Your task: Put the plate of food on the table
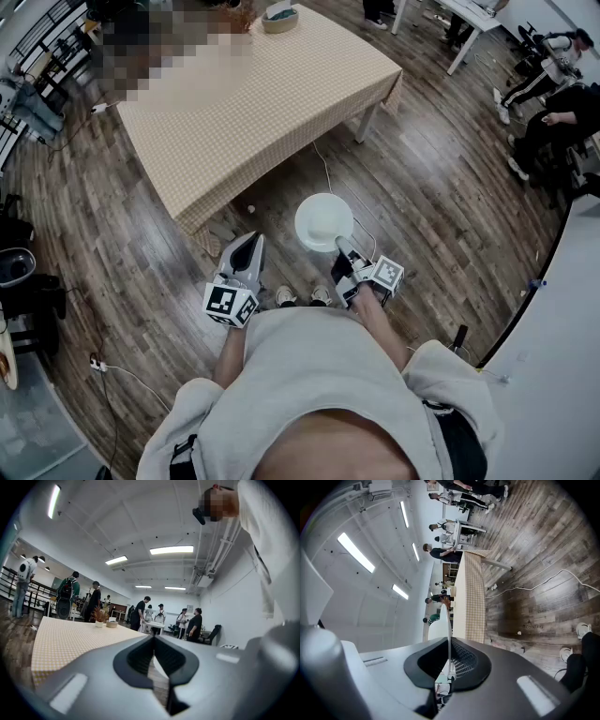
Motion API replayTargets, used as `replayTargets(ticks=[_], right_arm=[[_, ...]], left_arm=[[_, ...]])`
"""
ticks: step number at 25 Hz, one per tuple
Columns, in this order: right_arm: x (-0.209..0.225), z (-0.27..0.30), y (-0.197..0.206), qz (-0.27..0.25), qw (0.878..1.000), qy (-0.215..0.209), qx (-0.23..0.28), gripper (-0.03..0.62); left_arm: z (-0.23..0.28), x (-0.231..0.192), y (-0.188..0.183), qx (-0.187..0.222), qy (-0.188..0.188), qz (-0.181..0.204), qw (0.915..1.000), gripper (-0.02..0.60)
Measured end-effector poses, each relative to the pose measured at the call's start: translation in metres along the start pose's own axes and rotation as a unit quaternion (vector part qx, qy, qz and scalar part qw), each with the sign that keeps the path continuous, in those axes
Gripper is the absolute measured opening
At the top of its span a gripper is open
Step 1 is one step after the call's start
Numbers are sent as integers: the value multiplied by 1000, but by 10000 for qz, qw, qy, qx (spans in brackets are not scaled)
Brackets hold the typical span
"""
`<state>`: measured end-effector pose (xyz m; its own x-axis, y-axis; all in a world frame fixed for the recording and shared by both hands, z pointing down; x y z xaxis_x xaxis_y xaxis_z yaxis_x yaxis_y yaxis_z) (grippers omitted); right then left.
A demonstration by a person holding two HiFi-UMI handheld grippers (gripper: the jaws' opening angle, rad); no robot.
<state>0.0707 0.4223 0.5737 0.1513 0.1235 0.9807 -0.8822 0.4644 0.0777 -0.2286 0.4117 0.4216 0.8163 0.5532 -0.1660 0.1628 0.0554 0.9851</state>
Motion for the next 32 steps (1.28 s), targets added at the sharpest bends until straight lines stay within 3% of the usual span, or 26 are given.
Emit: replayTargets(ticks=[16,32], right_arm=[[-1,10,-5,-18,9996,-203,-184,11],[13,2,-50,89,9994,-202,-277,15]], left_arm=[[7,5,2,-41,37,68,10000,9],[38,34,12,-106,-127,94,9998,9]])
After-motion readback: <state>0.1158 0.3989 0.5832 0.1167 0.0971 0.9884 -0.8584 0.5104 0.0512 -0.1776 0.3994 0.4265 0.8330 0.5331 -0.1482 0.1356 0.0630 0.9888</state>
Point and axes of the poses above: the fingertips, and each gripper's own axes: z forward along the fingers, x to its right, y out of its underside, the point moved 9 cm from there along -z, backward along the fingers, and after that the axes turned 7 degrees about x, right-handed, at the moved point
